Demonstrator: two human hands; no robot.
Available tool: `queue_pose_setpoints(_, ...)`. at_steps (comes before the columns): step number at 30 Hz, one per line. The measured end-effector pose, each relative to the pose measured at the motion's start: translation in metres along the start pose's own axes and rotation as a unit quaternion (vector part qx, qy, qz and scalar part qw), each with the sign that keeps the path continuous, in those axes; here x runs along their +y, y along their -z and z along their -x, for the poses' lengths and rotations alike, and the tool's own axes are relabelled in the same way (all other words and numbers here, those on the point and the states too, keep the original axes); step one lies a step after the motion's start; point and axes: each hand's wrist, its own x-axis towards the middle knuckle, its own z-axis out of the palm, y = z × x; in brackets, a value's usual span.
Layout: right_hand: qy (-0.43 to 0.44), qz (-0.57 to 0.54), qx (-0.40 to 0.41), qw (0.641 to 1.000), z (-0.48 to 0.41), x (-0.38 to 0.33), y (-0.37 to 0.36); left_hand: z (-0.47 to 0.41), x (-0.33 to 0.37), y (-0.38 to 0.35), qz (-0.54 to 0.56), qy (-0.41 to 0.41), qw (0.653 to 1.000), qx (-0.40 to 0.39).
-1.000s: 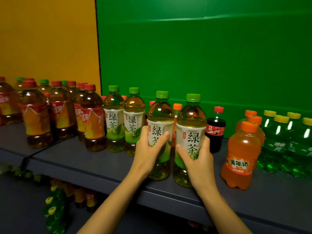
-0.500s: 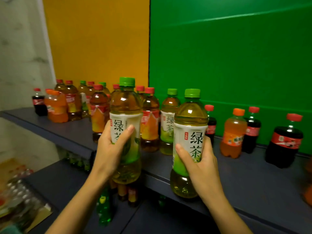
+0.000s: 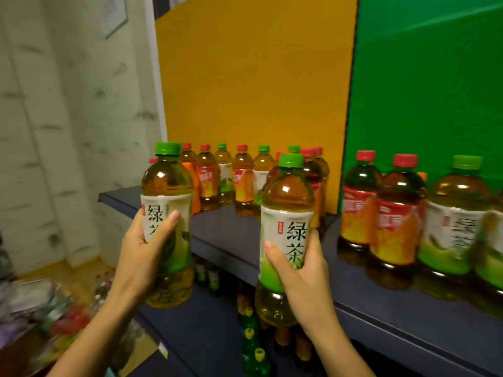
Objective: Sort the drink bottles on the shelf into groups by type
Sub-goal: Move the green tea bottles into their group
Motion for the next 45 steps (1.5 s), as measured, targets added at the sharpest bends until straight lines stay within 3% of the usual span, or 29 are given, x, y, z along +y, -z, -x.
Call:
queue_pose_setpoints(16, -0.009, 0.006, -0.065, 0.998, -0.086, 0.069, -0.208, -0.103, -0.091, 0.145, -0.082, 0.027, 0.994, 0.06)
queue_pose_setpoints(26, 0.02, 0.019, -0.051, 0.998, -0.172, 0.129, -0.343, -0.243, -0.185, 0.207, -0.093, 0.02, 0.993, 0.064)
queue_pose_setpoints(32, 0.022, 0.014, -0.037, 0.999, -0.217, 0.152, -0.409, -0.319, -0.219, 0.219, -0.127, -0.006, 0.986, 0.105)
queue_pose_setpoints(45, 0.018, 0.021, -0.038, 0.999, -0.274, 0.192, -0.504, -0.446, -0.302, 0.224, -0.078, 0.041, 0.996, -0.007)
